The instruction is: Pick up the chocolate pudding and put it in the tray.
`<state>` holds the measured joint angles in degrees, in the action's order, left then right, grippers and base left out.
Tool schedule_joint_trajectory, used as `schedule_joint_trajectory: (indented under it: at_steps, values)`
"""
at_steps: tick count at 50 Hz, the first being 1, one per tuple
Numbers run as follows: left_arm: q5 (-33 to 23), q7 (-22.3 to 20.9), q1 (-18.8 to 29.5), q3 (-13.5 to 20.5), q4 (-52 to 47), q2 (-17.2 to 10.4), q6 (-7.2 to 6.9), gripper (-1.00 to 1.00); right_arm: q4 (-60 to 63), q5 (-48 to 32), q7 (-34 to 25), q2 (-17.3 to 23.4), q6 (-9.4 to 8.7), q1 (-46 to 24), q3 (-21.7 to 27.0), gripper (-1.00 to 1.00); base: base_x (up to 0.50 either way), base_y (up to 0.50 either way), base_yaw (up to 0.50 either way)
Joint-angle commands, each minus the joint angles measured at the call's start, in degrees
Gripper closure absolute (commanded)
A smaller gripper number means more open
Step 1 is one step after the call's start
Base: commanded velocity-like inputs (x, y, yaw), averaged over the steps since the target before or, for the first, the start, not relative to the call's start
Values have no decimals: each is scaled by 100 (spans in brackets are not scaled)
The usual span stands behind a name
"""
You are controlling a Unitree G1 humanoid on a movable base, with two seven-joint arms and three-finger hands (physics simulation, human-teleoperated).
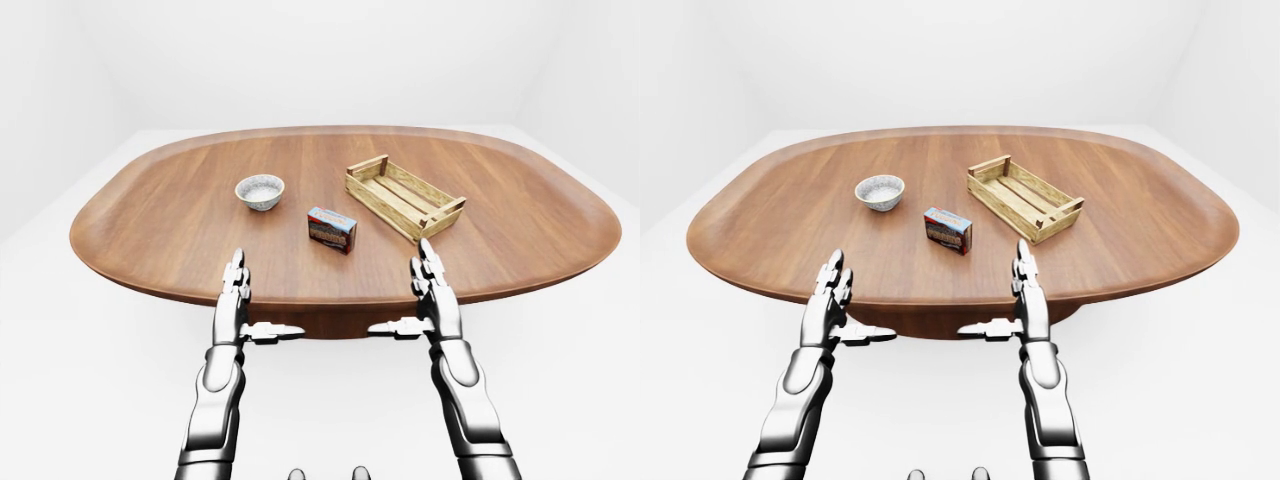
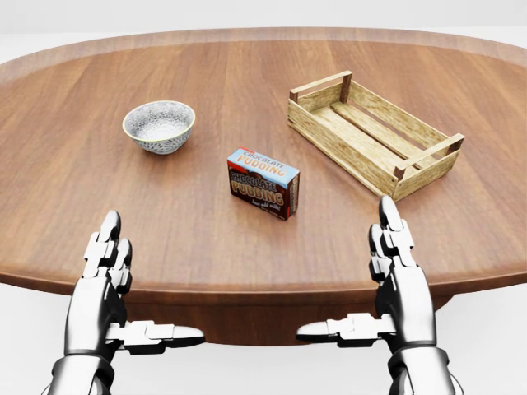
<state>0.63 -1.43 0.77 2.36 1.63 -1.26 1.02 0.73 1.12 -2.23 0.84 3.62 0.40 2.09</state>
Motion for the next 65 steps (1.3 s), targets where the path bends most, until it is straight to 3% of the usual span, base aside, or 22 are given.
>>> schedule_joint_trajectory:
  at_steps: [1,11,18,37,65]
  values:
    - [-3,2,7,-6,19,9,11,-100,214,-10,141,-5,138,41,55,-100,0,0,0]
    - [-2,5,-9,-6,-38,10,-38,-100,1046,24,649,-55,138,142,196,-100,0,0,0]
    - [-1,5,-8,-6,-36,11,-34,-100,1753,-404,836,-43,138,244,204,-100,0,0,0]
    - [3,2,-1,6,-19,3,-21,-100,1601,-435,805,-41,138,249,185,-100,1,0,0]
    - [0,7,27,11,47,3,23,-100,1616,-397,757,-45,138,255,182,-100,36,0,0]
